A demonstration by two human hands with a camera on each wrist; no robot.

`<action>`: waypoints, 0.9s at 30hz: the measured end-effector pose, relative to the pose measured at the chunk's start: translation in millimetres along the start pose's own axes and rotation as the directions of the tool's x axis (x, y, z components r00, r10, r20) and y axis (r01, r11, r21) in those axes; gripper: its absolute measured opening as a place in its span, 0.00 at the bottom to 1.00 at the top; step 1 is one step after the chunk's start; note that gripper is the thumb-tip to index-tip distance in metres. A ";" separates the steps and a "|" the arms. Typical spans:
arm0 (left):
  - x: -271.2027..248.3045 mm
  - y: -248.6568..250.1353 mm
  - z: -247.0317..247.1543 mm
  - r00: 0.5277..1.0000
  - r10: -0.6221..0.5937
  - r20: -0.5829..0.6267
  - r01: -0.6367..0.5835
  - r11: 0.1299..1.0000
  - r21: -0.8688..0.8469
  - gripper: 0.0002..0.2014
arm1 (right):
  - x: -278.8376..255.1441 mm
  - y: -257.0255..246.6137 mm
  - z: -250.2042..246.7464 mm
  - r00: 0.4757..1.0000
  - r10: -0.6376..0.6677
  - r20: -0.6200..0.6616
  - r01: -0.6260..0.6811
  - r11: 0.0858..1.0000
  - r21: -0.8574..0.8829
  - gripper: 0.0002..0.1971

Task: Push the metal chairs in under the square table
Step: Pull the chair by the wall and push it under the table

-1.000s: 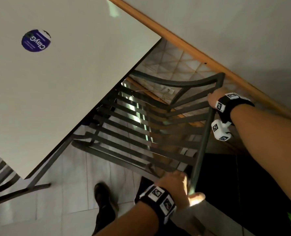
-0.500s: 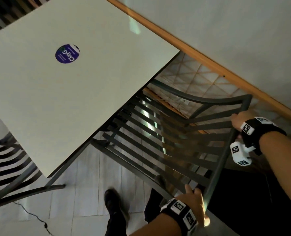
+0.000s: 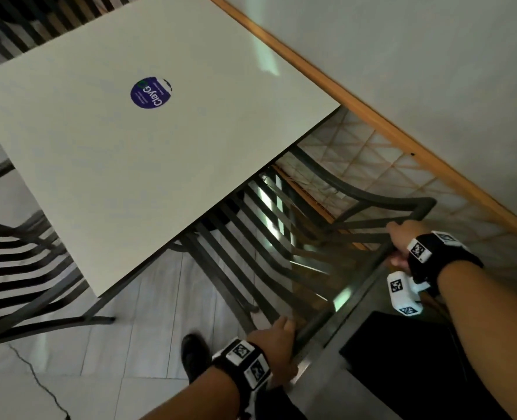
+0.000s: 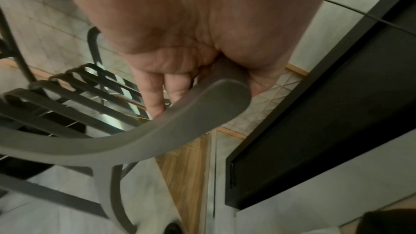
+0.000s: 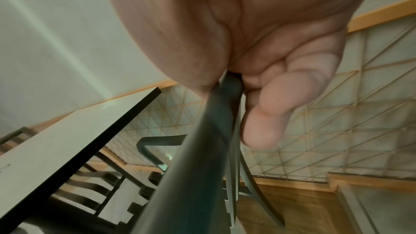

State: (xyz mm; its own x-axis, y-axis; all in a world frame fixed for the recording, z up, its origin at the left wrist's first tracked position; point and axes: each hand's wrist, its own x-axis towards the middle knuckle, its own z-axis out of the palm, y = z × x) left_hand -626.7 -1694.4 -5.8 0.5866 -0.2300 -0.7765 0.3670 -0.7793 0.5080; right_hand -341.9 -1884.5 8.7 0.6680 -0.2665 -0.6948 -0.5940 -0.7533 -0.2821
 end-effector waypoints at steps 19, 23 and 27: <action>-63.5 -75.7 -13.4 0.974 -0.163 -0.160 0.143 0.981 -0.129 0.30 | -30.7 9.9 42.6 0.954 -0.176 0.242 0.196 0.979 -0.062 0.32; -82.0 -86.8 -14.1 0.956 -0.142 -0.255 0.083 0.970 -0.227 0.16 | -63.4 29.0 46.0 0.915 -0.285 0.287 0.330 0.936 -0.122 0.24; -94.2 -104.5 -18.3 0.933 -0.174 -0.315 0.083 0.956 -0.280 0.15 | -93.6 56.3 57.6 0.898 -0.282 0.338 0.341 0.931 -0.128 0.17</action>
State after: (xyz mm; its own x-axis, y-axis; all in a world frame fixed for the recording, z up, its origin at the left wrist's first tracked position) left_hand -707.1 -1580.6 21.1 0.7111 0.1043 -0.6953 0.6021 -0.6009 0.5257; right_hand -463.7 -1867.3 19.7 0.6160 0.1763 -0.7678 -0.2681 -0.8695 -0.4148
